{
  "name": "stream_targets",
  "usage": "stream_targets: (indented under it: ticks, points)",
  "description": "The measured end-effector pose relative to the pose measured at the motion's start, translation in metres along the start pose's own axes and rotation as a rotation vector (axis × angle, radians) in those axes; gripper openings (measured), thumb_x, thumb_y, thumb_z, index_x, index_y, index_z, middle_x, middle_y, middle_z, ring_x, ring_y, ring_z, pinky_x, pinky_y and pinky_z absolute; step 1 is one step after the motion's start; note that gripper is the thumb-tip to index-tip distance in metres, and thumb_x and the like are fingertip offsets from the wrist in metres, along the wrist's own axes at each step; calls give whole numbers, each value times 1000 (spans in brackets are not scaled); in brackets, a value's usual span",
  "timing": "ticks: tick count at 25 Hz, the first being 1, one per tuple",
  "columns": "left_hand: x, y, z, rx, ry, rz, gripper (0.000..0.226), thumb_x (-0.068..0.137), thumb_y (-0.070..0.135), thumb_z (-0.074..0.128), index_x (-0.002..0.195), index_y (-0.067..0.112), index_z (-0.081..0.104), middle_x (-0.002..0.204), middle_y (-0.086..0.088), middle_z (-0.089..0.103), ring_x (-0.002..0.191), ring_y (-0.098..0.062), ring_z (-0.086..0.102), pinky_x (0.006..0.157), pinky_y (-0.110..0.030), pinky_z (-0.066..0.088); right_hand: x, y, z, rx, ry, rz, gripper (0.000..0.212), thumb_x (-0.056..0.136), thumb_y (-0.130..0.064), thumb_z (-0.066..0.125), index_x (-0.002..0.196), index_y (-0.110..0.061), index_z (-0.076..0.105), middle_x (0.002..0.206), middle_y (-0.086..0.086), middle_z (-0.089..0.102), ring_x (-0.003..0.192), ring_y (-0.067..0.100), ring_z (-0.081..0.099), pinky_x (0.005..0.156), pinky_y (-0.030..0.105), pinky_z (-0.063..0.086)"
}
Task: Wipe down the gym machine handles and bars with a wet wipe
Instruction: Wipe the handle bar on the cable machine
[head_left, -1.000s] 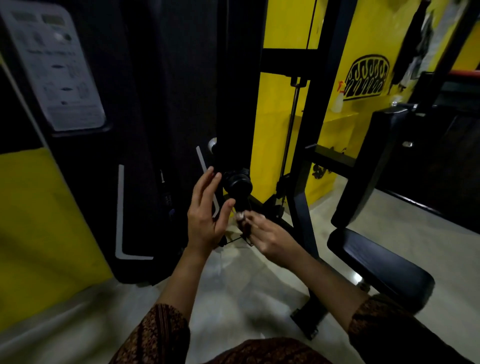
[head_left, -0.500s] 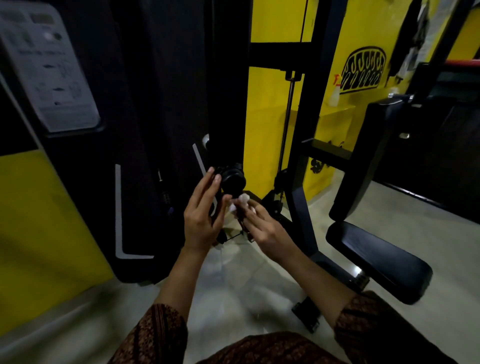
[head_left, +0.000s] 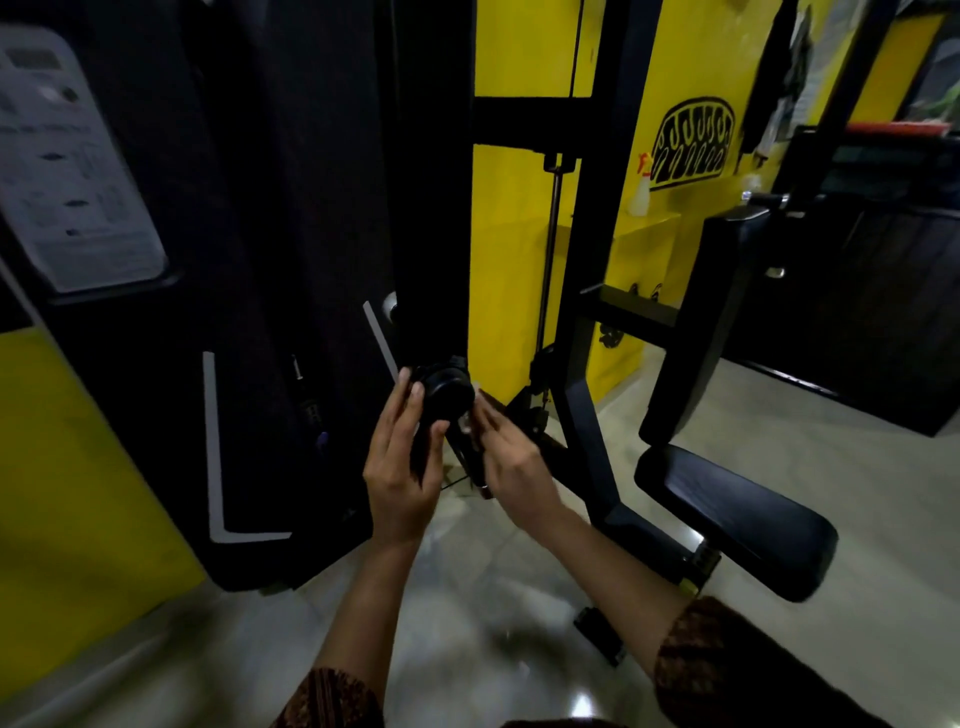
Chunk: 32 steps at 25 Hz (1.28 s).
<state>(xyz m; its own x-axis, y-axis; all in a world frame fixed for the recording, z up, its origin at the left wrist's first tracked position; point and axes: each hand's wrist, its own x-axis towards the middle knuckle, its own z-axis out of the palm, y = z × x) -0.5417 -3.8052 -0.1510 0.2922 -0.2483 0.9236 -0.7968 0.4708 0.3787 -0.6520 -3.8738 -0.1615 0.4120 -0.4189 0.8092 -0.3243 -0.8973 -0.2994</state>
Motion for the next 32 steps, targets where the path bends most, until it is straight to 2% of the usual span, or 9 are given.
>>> stream_targets:
  ticks: [5, 7, 10, 14, 18, 23, 27, 30, 32]
  points:
    - [-3, 11, 5, -60, 18, -156, 42, 97, 29, 46, 132, 7, 39, 141, -1, 39, 129, -20, 44, 99, -43, 45, -56, 35, -4, -5, -157, 134, 31, 97, -11, 39, 111, -2, 65, 98, 19, 70, 82, 22, 66, 76, 23, 46]
    - [-5, 19, 5, -63, 37, -205, 44, 96, 27, 47, 134, 7, 39, 140, -5, 41, 130, -11, 43, 101, -36, 44, -47, 34, -17, 64, -96, 216, 28, 89, -3, 43, 102, -8, 68, 92, 15, 71, 80, 20, 67, 75, 20, 46]
    - [-1, 32, 5, -49, 42, -258, 46, 93, 19, 51, 133, 2, 37, 136, -12, 44, 129, 1, 39, 103, -19, 39, -9, 19, -18, 98, -15, 245, 35, 88, -1, 41, 116, 3, 62, 113, 11, 64, 100, 17, 62, 89, 7, 39]
    - [-1, 43, -2, 0, -7, -303, 47, 91, 17, 50, 134, 2, 37, 133, -12, 47, 125, -11, 45, 103, -17, 37, -22, 4, -14, 138, -128, 219, 32, 84, 11, 50, 112, 5, 63, 106, 23, 67, 93, 25, 66, 86, 9, 41]
    - [-33, 57, 3, 35, -23, -513, 27, 90, 16, 54, 110, 0, 64, 113, -6, 61, 106, -13, 57, 88, -11, 45, -59, 8, -54, 282, -182, 457, 33, 84, 10, 47, 106, -1, 69, 104, 15, 69, 93, 21, 65, 78, 7, 44]
    - [-62, 90, 50, 76, -458, -654, 16, 85, 15, 65, 99, 8, 67, 100, -8, 67, 95, -27, 62, 76, -29, 48, -72, 31, -147, 116, 4, 714, 25, 86, 7, 56, 108, 2, 67, 101, 17, 69, 86, 1, 58, 67, -4, 35]
    - [-34, 122, 107, 26, -780, -490, 24, 83, 19, 68, 103, 6, 66, 101, -9, 68, 95, -26, 62, 77, -31, 49, -74, 55, -237, -48, 25, 777, 21, 87, -5, 62, 106, -1, 69, 95, 20, 71, 79, 6, 63, 61, 10, 38]
    - [-14, 150, 158, 190, -1226, -222, 30, 84, 34, 65, 104, 12, 62, 104, -7, 65, 98, -25, 59, 76, -35, 50, -80, 77, -308, -198, -85, 825, 15, 86, -7, 63, 96, -2, 73, 88, 24, 70, 80, 19, 66, 62, 16, 41]
    - [-6, 175, 196, 260, -1304, -97, 31, 83, 39, 64, 103, 16, 60, 104, -7, 64, 100, -26, 58, 73, -33, 47, -89, 95, -351, -254, -181, 810, 14, 86, -8, 63, 93, -2, 74, 88, 23, 71, 81, 26, 67, 65, 23, 41]
